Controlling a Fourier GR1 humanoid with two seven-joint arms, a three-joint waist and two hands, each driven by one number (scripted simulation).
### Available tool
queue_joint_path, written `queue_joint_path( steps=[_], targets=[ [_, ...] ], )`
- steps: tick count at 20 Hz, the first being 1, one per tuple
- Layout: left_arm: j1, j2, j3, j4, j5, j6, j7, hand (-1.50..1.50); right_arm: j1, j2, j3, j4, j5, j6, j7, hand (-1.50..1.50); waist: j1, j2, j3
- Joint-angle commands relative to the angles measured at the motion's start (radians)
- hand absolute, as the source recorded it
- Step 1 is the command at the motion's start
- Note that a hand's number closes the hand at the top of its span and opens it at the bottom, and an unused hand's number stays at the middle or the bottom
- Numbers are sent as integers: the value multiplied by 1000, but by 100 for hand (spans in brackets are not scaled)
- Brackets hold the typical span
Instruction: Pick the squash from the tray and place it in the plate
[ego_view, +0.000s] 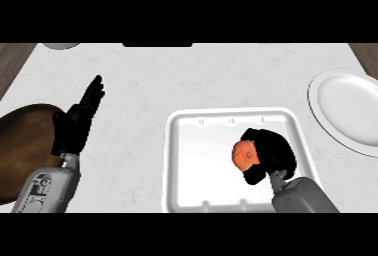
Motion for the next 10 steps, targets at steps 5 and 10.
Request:
queue_joint_path(
  steps=[5,10],
  targets=[
    [39,3,20,-40,10,-25,21,0,115,-299,-226,-29,-79,33,-277,150,-13,-3,3],
    [31,22,66,5,3,8,-13,0,209,-549,-424,133,-139,13,-500,150,-95,8,13]
  ],
)
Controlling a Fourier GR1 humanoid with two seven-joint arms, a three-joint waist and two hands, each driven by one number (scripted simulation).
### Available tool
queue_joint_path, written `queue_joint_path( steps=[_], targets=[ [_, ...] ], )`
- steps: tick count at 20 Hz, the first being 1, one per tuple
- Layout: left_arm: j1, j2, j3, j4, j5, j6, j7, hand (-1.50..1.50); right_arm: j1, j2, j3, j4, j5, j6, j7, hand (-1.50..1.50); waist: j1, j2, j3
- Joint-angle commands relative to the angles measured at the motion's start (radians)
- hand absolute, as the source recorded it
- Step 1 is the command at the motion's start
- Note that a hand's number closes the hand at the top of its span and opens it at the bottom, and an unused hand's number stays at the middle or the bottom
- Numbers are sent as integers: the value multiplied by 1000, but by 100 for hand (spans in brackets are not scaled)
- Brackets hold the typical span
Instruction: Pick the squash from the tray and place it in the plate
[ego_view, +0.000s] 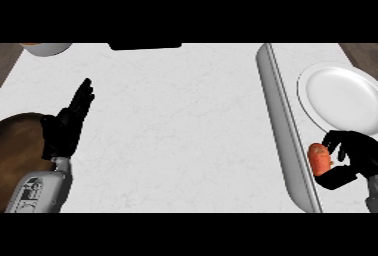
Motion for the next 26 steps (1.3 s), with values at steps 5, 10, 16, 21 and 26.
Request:
queue_joint_path(
  steps=[5,10,16,21,26],
  targets=[
    [-8,-5,12,-18,8,12,9,0,49,-321,-349,244,-150,-75,-449,150,-16,2,10],
    [13,-16,-8,-13,-8,14,-9,0,24,-362,-540,343,-271,-191,-761,150,-7,-3,8],
    [-12,-16,-24,-44,2,-11,29,0,-10,-427,-670,562,-391,-126,-1148,150,54,3,5],
    [1,-43,-63,-30,-20,-20,-7,0,-121,-498,-653,788,-395,12,-1319,150,87,9,-1],
    [-62,-19,-26,5,-11,-36,19,0,-303,-442,-536,916,-304,28,-1293,150,92,10,-2]
  ],
)
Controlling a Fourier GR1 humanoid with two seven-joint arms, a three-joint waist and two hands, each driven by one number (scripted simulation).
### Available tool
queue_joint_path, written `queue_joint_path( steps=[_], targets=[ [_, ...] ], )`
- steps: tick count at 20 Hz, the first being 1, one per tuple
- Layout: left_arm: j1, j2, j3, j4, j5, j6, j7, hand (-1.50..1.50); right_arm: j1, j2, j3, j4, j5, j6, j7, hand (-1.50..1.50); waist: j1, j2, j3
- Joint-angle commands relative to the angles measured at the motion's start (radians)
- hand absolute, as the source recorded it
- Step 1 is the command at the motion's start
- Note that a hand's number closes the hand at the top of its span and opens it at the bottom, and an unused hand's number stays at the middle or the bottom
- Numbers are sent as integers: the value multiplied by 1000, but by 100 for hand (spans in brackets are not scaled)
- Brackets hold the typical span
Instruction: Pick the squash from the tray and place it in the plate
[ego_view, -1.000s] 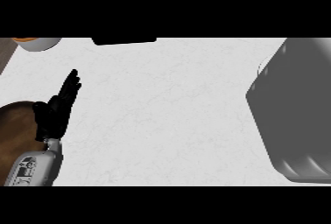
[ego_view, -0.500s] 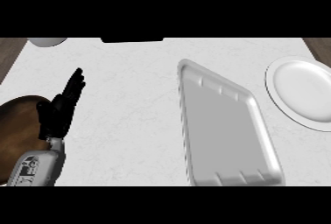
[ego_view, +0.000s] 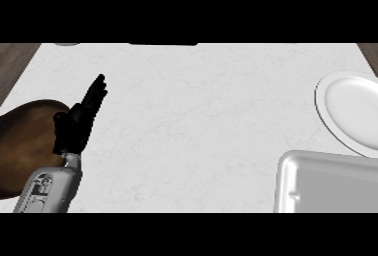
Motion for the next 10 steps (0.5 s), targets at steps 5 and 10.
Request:
queue_joint_path(
  steps=[5,10],
  targets=[
    [59,-5,2,-4,-15,-9,-66,0,-264,56,125,122,97,66,69,150,1,-3,-3],
    [4,-6,6,-3,-10,-23,-6,0,-337,179,199,197,196,-59,65,150,-3,-2,-3]
  ],
)
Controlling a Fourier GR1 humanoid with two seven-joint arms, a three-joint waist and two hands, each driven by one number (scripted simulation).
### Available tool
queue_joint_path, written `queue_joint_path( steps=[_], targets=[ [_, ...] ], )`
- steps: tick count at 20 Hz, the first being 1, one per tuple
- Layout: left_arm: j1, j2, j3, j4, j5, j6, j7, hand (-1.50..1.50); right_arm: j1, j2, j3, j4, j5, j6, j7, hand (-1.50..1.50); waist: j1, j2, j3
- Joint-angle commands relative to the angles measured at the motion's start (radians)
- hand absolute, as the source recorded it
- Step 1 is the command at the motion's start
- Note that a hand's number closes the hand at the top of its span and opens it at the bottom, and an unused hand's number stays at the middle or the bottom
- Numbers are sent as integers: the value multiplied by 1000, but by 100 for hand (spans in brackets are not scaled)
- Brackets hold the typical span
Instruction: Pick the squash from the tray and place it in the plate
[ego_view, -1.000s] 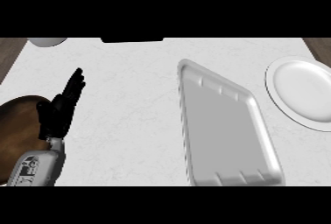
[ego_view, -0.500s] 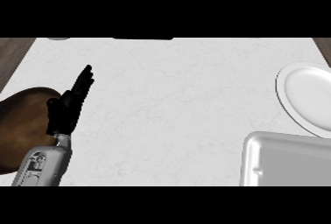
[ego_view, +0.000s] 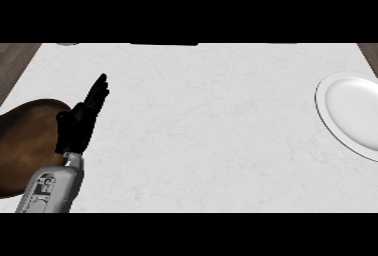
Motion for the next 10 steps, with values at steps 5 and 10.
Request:
queue_joint_path(
  steps=[5,10],
  targets=[
    [29,-17,-11,2,-3,-13,-24,0,-78,166,155,74,212,-272,105,150,8,3,0],
    [-43,-11,-5,-3,-11,-8,48,0,-153,217,124,246,195,-196,171,-150,19,9,3]
  ],
)
